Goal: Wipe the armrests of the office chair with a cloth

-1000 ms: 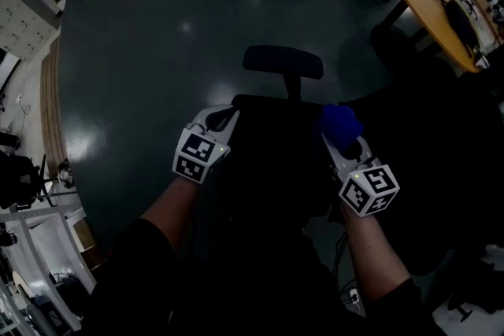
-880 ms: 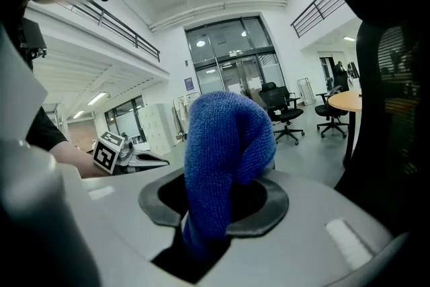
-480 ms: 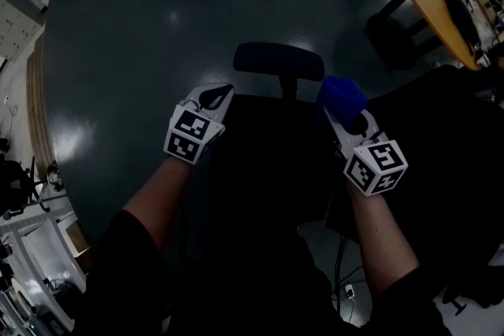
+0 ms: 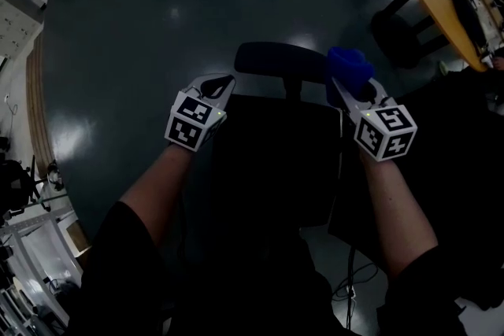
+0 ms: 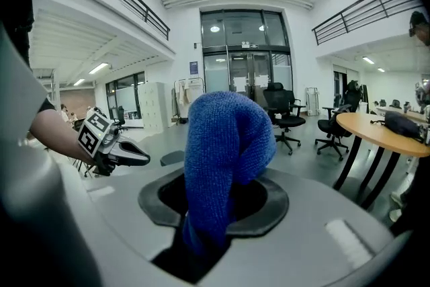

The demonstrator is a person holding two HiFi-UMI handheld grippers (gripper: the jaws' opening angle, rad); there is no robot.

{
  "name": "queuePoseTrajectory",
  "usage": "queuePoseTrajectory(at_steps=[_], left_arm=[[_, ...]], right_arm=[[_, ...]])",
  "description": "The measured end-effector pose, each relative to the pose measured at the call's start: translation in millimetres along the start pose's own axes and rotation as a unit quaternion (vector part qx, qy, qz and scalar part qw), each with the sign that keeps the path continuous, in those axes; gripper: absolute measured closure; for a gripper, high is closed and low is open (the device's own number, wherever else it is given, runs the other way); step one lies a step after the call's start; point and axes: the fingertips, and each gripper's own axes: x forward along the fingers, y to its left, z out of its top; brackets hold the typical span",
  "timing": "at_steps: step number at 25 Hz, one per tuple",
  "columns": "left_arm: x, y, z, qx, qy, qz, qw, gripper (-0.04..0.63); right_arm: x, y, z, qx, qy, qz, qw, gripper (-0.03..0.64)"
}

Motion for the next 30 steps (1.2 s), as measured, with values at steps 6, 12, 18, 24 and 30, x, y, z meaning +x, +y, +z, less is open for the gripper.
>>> queuePoseTrajectory(at_steps=[6,12,18,24,30], left_arm=[[10,9,-5,-0.002,0.004,-0.006,1.0000,0.577],[21,12,-6,0.013,0.011,-0.014,0.9998,0.577],[34,2,1,0.031,0.010,-0.033,0.9989,0.577],[38,0,5,0.031,0.009,-0.038,0.9988,0.577],[37,-2,4,0.028,0.016,-0.043,0.9986,0.577]], right_arm=[[34,-27,12,-0.038,-0.002,-0.009,0.999,0.480],[65,-54,9,-0.081,0.027,-0.019,0.996,0.480],[95,-63,-10,-0.099,0.067,-0.017,0.993,0.482],[119,-46,-3,-0.115,0.076,0.001,0.990,0.482],[151,6,12,-0.144,0.069,0.042,0.986,0.482]])
